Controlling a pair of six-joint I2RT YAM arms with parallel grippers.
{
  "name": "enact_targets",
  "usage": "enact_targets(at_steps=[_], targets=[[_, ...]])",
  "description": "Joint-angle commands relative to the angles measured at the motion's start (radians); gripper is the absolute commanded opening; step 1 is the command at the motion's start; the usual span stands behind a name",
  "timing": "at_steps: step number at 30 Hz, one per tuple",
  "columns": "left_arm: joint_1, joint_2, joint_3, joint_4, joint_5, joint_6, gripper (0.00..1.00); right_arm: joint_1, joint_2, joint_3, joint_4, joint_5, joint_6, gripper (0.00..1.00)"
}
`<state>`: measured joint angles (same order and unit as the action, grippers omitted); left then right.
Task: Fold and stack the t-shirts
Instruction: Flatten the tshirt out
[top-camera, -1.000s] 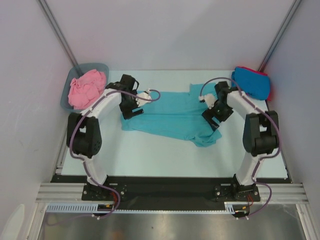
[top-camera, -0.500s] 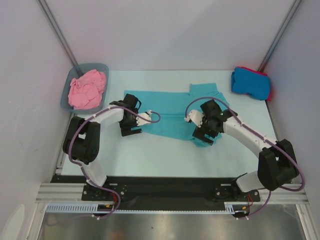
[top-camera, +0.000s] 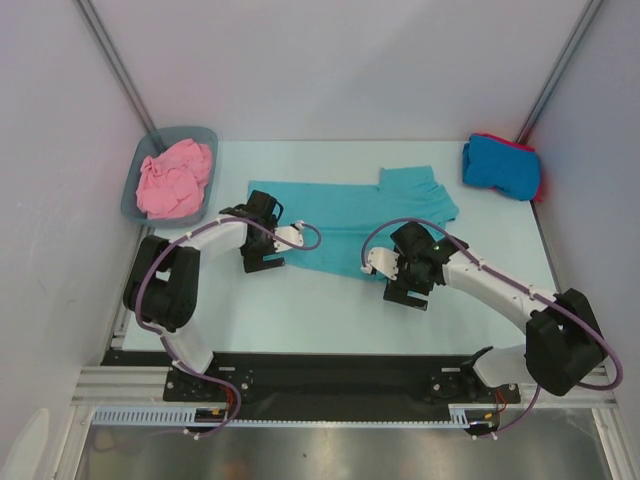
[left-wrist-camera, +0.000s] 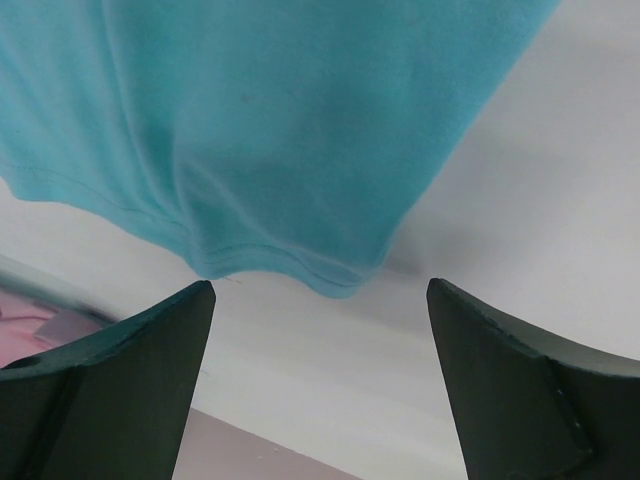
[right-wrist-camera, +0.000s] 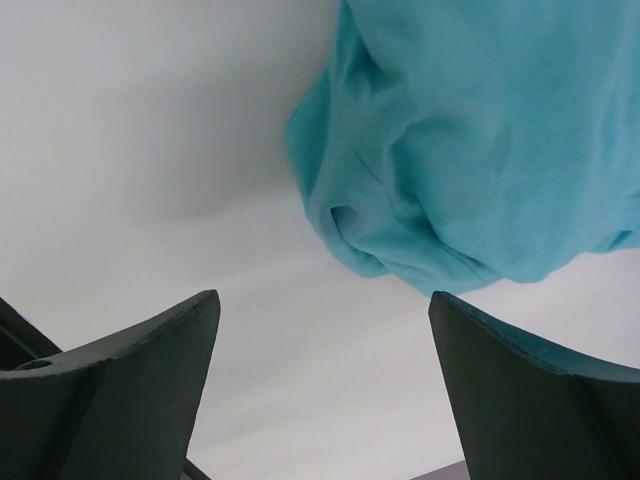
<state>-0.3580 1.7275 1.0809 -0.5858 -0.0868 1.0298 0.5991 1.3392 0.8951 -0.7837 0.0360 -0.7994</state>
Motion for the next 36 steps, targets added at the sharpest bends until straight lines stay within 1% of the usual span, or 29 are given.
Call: enact_targets(at_steps=[1,7,8,12,15,16,17,18,19,20,21,22,26,28,30,31,32,33,35,36], targets=[[-0.006,-0.039,-0.016,0.038,-0.007,0.003,0.94,0.008,0.049,0.002,0.05,-0.007,-0.017,0.92],[-0.007,-0.025,-0.015,0.06,-0.007,-0.005,0.93,0.004,0.145,0.021,0.116,0.002,-0.001,0.84],[-0.007,-0.022,-0.015,0.061,-0.005,-0.007,0.93,0.004,0.153,0.025,0.118,-0.002,0.002,0.8],[-0.007,-0.016,-0.019,0.096,-0.011,-0.01,0.93,0.002,0.192,0.031,0.141,-0.001,0.019,0.71],[-0.007,0.004,-0.021,0.116,-0.013,-0.022,0.9,-0.004,0.218,0.044,0.156,0.005,0.035,0.6],[-0.007,0.013,-0.018,0.119,-0.013,-0.027,0.86,-0.005,0.225,0.05,0.158,0.008,0.042,0.55],[-0.007,0.02,-0.015,0.119,-0.011,-0.033,0.78,-0.015,0.233,0.056,0.158,0.01,0.052,0.46],[-0.007,0.024,-0.013,0.119,-0.007,-0.034,0.72,-0.018,0.236,0.064,0.153,0.018,0.057,0.42],[-0.009,0.03,-0.012,0.118,-0.005,-0.037,0.45,-0.021,0.236,0.077,0.152,0.021,0.058,0.35],[-0.009,0.033,-0.01,0.115,-0.004,-0.037,0.31,-0.027,0.235,0.087,0.149,0.024,0.062,0.25],[-0.009,0.037,-0.012,0.115,-0.007,-0.036,0.14,-0.036,0.235,0.096,0.137,0.033,0.062,0.23],[-0.009,0.038,-0.012,0.115,-0.007,-0.039,0.0,-0.042,0.235,0.117,0.129,0.036,0.062,0.21],[-0.009,0.017,-0.022,0.112,0.005,-0.027,0.0,-0.081,0.232,0.181,0.097,0.051,0.042,0.21],[-0.009,0.006,-0.029,0.11,0.005,-0.01,0.0,-0.108,0.239,0.221,0.054,0.05,0.025,0.21],[-0.009,-0.009,-0.032,0.112,-0.001,0.006,0.0,-0.127,0.253,0.304,-0.03,0.01,0.003,0.24],[-0.007,-0.016,-0.035,0.11,-0.01,0.024,0.0,-0.152,0.271,0.338,-0.072,-0.017,-0.001,0.27],[-0.009,-0.02,-0.036,0.109,-0.013,0.035,0.0,-0.165,0.29,0.419,-0.166,-0.081,-0.01,0.29],[-0.007,-0.031,-0.038,0.109,-0.014,0.042,0.0,-0.179,0.31,0.457,-0.217,-0.105,-0.017,0.3],[-0.007,-0.039,-0.032,0.104,-0.014,0.058,0.0,-0.214,0.377,0.534,-0.351,-0.157,-0.037,0.3],[-0.007,-0.045,-0.029,0.103,-0.016,0.062,0.0,-0.226,0.396,0.589,-0.389,-0.174,-0.043,0.31]])
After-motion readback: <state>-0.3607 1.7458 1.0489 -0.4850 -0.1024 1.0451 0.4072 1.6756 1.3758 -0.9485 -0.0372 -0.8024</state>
